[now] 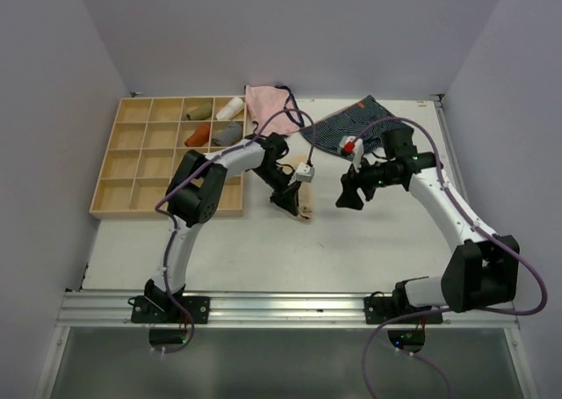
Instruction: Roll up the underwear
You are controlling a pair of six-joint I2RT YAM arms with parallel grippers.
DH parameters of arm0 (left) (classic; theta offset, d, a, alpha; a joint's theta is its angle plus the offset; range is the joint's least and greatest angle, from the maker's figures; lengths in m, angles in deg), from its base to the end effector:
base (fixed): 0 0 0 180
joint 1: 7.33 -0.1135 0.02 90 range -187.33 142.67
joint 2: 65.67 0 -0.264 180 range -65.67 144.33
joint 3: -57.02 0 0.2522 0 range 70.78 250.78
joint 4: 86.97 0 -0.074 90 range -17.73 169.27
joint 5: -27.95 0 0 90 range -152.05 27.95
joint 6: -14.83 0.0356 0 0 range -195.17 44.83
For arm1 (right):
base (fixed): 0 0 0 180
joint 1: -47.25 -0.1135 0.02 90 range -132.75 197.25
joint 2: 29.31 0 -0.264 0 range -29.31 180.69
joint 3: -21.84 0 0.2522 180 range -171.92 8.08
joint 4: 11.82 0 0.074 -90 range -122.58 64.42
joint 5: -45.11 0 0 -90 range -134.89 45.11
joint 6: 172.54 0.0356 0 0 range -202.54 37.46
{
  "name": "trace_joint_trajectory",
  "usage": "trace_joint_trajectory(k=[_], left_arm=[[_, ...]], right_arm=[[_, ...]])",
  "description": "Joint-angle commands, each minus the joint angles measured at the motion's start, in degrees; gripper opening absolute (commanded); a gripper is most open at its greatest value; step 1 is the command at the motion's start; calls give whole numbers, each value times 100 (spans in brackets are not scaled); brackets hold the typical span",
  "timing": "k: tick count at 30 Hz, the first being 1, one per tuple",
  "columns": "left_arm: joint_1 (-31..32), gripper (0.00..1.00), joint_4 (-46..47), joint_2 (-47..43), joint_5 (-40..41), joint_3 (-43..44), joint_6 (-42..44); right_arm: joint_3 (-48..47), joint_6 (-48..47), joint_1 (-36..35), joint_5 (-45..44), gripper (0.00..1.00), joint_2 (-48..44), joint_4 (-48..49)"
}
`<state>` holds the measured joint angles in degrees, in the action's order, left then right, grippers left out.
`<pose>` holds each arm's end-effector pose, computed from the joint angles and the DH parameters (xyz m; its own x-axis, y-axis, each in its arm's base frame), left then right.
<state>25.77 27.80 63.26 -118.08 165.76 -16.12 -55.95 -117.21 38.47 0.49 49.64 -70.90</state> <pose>0.3442 -0.2596 0.1382 -0.1202 0.6504 -0.7500 0.9016 -0.2447 -0.3567 0.2637 0.0664 0.2816 -0.4460 -0.4732 -0.7597 -0.8634 0.4512 0.2258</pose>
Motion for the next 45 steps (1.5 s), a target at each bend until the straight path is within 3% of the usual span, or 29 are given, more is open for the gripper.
trace_joint_trajectory(k=[1, 5, 14, 22, 33, 37, 45], left_arm=[[-155, 9, -1436, 659, -294, 451, 177], [-216, 11, -1726, 1055, -452, 609, 257], [-524, 13, -1665, 1416, -602, 785, -420], [-550, 15, -1332, 1425, -611, 741, -965], [-638, 18, -1305, 1495, -488, 680, -1053], [-744, 18, -1322, 1495, -496, 662, -1079], [-946, 18, -1270, 1346, -584, 408, -1132]], right_arm=[[373, -892, -624, -565, 68, -266, 362], [865, -848, -1703, -1171, 68, -346, 1568], [1357, -1085, -2549, -1638, 72, 629, 3098], [1244, -998, -2796, -1682, 73, 1121, 3275], [84, -743, -3033, -1981, 72, 2176, 2494], [-109, -786, -3288, -2157, 65, 2378, 2186], [-250, -769, -3596, -2455, 63, 2624, 1834]])
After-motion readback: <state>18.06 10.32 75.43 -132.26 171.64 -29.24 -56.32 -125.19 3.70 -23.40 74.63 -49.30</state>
